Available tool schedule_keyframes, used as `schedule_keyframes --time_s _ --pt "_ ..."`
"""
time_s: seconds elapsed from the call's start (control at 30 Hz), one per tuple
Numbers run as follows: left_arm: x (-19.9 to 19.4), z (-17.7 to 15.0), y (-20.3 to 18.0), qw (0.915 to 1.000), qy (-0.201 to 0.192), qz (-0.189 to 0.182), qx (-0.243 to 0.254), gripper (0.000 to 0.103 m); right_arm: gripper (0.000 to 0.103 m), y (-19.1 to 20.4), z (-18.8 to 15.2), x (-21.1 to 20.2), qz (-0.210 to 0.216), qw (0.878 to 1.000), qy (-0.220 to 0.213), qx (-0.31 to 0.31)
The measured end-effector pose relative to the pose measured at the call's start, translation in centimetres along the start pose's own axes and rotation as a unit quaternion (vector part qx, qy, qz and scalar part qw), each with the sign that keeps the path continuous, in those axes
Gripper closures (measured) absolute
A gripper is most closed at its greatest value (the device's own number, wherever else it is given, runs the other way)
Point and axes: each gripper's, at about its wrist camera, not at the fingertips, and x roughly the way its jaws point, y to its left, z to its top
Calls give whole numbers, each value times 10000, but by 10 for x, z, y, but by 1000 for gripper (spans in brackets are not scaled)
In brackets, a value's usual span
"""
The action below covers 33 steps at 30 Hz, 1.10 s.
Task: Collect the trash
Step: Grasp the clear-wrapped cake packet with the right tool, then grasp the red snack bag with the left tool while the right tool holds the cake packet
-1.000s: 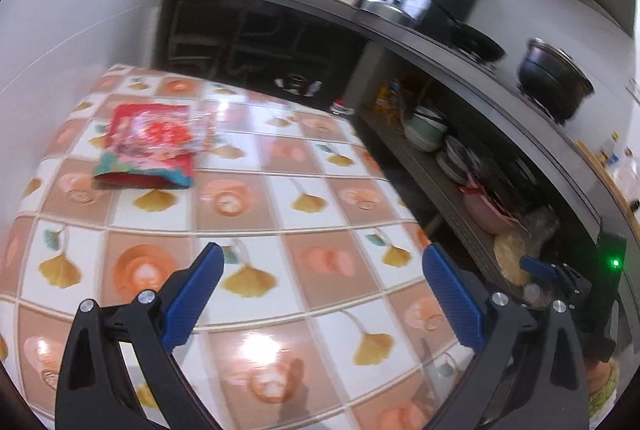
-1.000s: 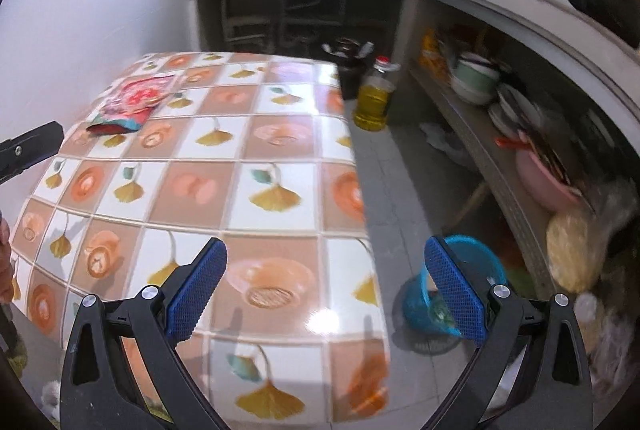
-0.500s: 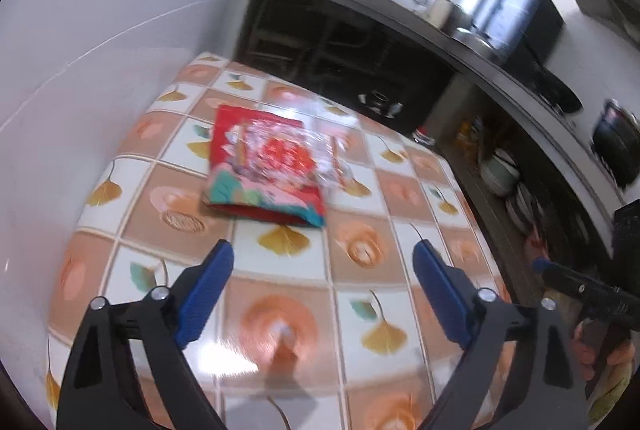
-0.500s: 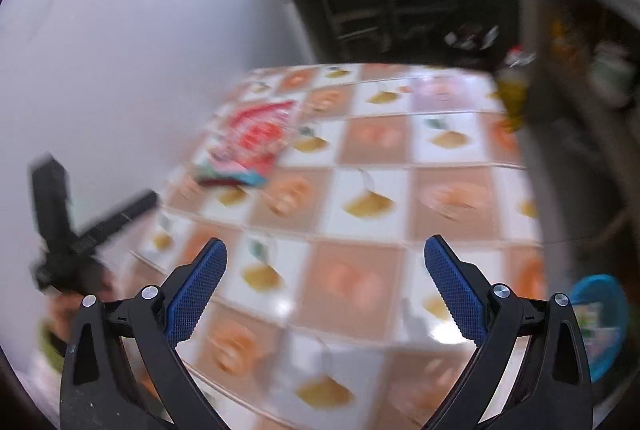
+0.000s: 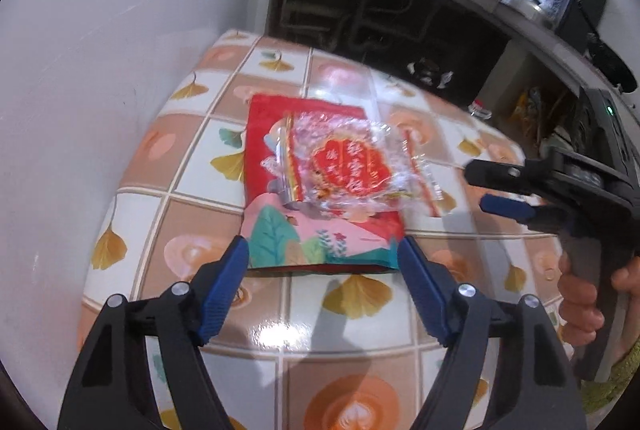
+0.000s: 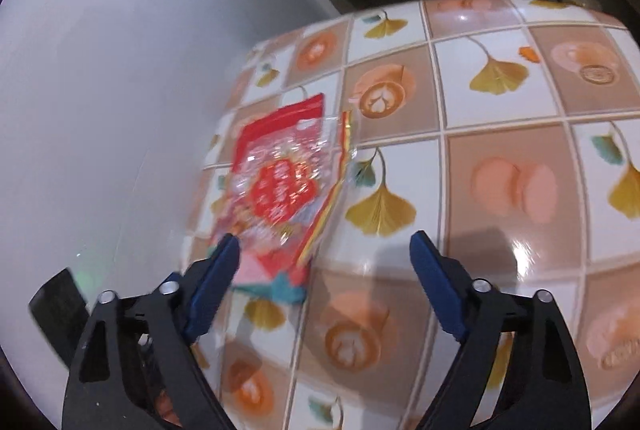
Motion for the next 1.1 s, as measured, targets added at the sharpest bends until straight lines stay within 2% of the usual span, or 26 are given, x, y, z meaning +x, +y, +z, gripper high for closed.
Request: schedule_keyframes --time_s 0.13,0.2,0.27,0.33,0.37,0.43,0.53,0.6,0.73,0.87,0.9,1.1 --pt "22 3 0 9995 257 167 93 28 42 -2 8 24 -191 9996 188 -6" --pt "32 3 -1 9988 353 296 177 30 44 2 9 28 -202 9996 148 -105" --pt "38 3 -2 9984 389 358 219 35 50 5 10 30 -224 9994 160 -188" --pt "40 3 -3 9979 363 439 304 44 65 6 11 34 -197 9994 198 -192" --pt "41 3 -3 9977 360 461 339 46 69 6 11 35 -206 9994 208 -191" --pt "42 4 -4 9974 354 490 399 56 82 4 11 36 -164 9995 227 -142" --pt "42 3 -5 9966 329 545 525 69 92 -3 9 36 -95 9997 217 -14" --pt "42 3 -6 9954 327 623 645 86 96 -5 9 37 -89 9997 215 22" --pt "39 -1 -13 9938 308 584 899 100 99 -7 5 35 -146 9996 235 2" --pt "33 -10 -23 9934 391 387 1006 103 101 -9 -7 27 -200 9994 276 -19" --pt "31 -17 -27 9937 528 172 975 103 101 -11 -13 24 -179 9993 315 -12" --pt "9 -63 -51 9894 782 -289 1187 103 102 -28 -56 -4 -103 9993 351 13"
